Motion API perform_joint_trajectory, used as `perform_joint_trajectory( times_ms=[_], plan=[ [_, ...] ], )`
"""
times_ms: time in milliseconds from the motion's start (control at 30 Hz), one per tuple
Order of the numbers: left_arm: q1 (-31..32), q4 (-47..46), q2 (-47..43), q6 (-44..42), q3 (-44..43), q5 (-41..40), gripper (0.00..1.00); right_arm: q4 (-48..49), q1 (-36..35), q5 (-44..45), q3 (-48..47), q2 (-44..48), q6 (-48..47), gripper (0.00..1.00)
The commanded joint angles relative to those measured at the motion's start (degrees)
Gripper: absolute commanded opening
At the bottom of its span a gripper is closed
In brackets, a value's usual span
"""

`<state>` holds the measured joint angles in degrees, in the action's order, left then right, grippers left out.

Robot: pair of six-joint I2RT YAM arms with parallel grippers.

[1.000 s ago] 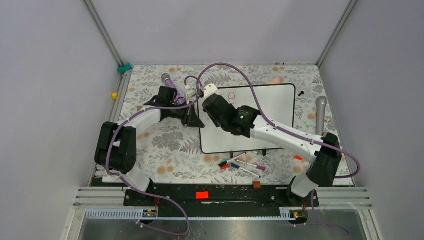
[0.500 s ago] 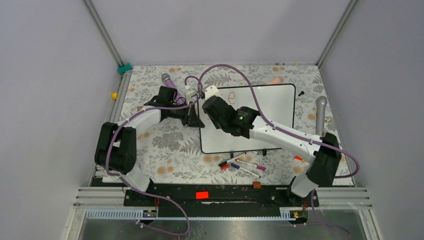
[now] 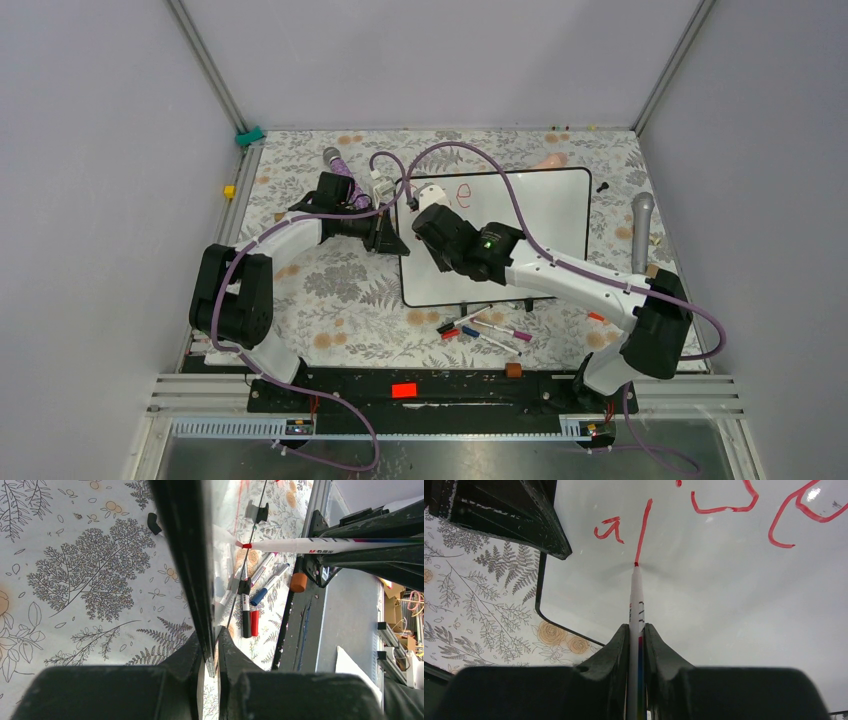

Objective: Write a sentence on the whiteboard

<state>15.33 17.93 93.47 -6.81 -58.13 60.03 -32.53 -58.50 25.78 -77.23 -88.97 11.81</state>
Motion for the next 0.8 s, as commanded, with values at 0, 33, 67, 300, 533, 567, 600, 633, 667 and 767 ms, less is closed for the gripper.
perform_joint_trajectory(
  times_ms=[0, 33, 67, 300, 533, 567, 600, 633, 667, 767],
  plan=[
    [2.71, 3.82, -0.24, -5.84, 0.30, -8.58, 0.00, -0.74, 0.48, 2.63, -1.98, -0.25, -0.67, 0.00],
    [2.73, 3.86, -0.22, -5.85, 0.30, -8.54, 0.00, -0.75, 0.49, 2.94, -2.72, -0.53, -1.06, 0.00],
    [2.77, 3.79, -0.34, -5.79, 0.36, -8.65, 0.00, -0.72, 0.49, 3.00, -3.42, -0.77, -1.39, 0.00],
    [2.74, 3.75, -0.35, -5.76, 0.48, -8.50, 0.00, -0.74, 1.22, 2.94, -5.96, -1.91, -2.49, 0.00],
    [2.72, 3.68, -0.28, -5.67, 0.55, -8.46, 0.00, -0.80, 2.09, 3.83, -6.64, -1.88, -2.69, 0.00],
    [2.69, 3.69, -0.23, -5.67, 0.49, -8.52, 0.00, -0.78, 2.27, 3.79, -6.51, -1.79, -2.73, 0.00],
    [2.71, 3.62, -0.22, -5.67, 0.47, -8.47, 0.00, -0.74, 2.52, 3.81, -6.40, -1.59, -2.72, 0.00],
    [2.72, 3.56, -0.26, -5.67, 0.48, -8.42, 0.00, -0.84, 2.59, 3.84, -6.24, -1.36, -2.56, 0.00],
    [2.76, 3.59, -0.22, -5.63, 0.47, -8.33, 0.00, -0.78, 2.68, 3.81, -5.91, -1.12, -2.43, 0.00],
    [2.77, 3.59, -0.13, -5.57, 0.47, -8.23, 0.00, -0.81, 2.70, 3.52, -4.17, 0.06, -1.63, 0.00]
  ],
)
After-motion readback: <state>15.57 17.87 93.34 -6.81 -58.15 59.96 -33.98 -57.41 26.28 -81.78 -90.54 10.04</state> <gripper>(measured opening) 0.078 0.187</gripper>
